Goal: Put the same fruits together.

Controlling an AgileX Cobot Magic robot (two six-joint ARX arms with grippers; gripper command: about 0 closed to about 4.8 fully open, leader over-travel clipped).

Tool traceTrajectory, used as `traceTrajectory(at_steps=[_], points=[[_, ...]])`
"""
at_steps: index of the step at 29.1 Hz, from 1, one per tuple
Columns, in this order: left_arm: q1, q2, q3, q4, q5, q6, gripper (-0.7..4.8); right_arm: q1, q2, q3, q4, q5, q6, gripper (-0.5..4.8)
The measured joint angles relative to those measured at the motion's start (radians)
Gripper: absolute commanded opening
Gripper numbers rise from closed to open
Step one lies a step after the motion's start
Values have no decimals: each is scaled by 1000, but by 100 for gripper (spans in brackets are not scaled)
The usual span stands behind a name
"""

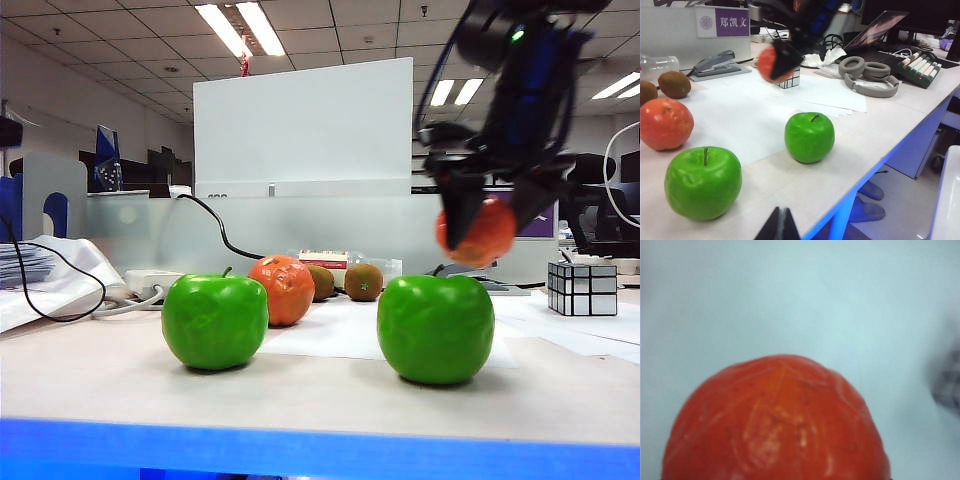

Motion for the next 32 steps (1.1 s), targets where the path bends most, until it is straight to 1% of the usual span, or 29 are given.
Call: traceTrajectory(at_steps=[4,8,16,21,32], points=[[0,0,0,0,-12,16,-6,6,128,111,-25,-56,-16,-8],[0,0,0,0,-15,23,-6,23,195,161,-36,-92,-18,-8],[0,0,0,0,-15,26,-6,79,235,169,-15,-128,-42,-8],[-1,0,0,-1,-15,26,-6,93,235,171,14,-139,-45,-8],[-1,0,0,0,-15,26,-6,118,235,196,12,-186,-45,-8]])
